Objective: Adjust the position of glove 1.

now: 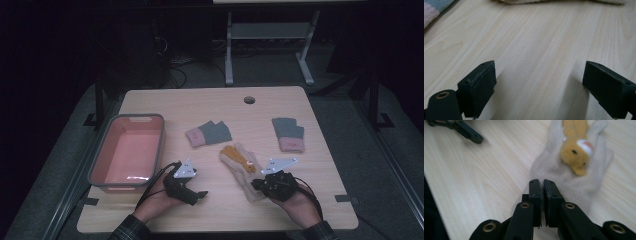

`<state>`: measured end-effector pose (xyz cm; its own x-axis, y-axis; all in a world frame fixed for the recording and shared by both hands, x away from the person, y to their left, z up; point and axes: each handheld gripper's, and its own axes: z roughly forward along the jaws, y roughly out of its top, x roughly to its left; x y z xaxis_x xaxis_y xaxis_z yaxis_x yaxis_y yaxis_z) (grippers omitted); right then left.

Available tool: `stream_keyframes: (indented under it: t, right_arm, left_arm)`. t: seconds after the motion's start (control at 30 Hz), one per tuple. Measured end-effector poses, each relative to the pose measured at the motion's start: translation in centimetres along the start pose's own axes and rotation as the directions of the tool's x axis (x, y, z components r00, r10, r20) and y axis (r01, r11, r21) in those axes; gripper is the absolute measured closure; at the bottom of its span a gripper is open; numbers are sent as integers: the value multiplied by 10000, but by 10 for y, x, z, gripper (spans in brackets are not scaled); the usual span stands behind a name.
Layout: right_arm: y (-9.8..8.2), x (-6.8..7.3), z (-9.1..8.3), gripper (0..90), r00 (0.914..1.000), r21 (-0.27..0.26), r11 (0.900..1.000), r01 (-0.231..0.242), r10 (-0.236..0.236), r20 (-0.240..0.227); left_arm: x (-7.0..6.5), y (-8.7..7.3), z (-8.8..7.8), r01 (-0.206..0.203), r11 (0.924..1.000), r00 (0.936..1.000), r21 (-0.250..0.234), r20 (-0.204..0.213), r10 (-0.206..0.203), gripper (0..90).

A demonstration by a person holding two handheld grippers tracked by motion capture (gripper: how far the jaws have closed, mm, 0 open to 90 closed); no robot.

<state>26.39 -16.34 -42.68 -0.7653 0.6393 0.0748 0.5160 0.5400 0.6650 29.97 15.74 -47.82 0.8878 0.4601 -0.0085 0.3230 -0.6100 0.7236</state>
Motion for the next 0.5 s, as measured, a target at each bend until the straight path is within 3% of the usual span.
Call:
stream_keyframes:
  t: [0.17,0.23,0.33,0.4,0.47,0.5]
  right_arm:
    - [3,8,-7,843,10000,-64,9999,93,-93,-20]
    - [2,13,4,830,9988,248,9994,242,-232,-423]
    - [1,15,13,804,9979,581,9978,305,-271,-580]
    - [1,12,14,688,9961,474,9988,156,-114,-875]
    - [2,9,4,581,9953,120,9999,0,12,-964]
    - [2,9,4,581,9953,120,9999,0,12,-964]
  left_arm:
    - [0,0,0,6,10000,10000,9,4,-6,109]
    - [0,0,0,8,10000,10000,5,1,-8,109]
    - [0,0,0,4,10000,10000,7,2,-4,109]
    - [0,0,0,2,10000,10000,7,4,-2,109]
    - [0,0,0,-7,10000,10000,8,13,7,109]
    - [0,0,0,-7,10000,10000,8,13,7,109]
